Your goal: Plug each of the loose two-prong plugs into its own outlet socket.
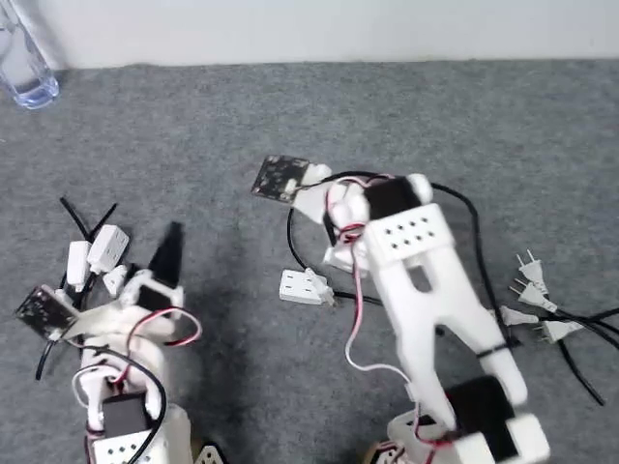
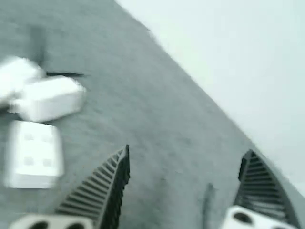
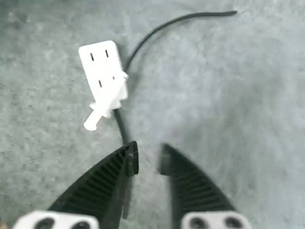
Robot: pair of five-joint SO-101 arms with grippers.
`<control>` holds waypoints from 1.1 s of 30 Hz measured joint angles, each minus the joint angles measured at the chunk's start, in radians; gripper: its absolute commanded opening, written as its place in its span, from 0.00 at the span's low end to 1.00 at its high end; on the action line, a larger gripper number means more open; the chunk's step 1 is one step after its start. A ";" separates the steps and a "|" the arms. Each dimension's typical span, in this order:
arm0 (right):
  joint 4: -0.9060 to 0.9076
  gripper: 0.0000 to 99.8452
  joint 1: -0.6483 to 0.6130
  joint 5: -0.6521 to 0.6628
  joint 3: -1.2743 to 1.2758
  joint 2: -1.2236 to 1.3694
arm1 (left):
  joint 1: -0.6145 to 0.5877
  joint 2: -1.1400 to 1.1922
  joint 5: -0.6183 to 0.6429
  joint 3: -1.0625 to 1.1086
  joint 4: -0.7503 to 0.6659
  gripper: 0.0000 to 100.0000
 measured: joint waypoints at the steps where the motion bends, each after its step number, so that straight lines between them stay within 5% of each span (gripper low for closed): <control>1: 0.000 0.17 -0.009 0.002 0.000 0.032 | -0.029 0.000 -0.021 0.000 0.014 0.35; 9: -0.035 0.13 -0.109 0.041 -0.002 0.284 | -0.031 0.000 -0.186 0.000 0.104 0.35; 33: -0.104 0.14 -0.106 0.015 -0.069 0.442 | -0.011 0.000 -0.193 0.000 0.112 0.35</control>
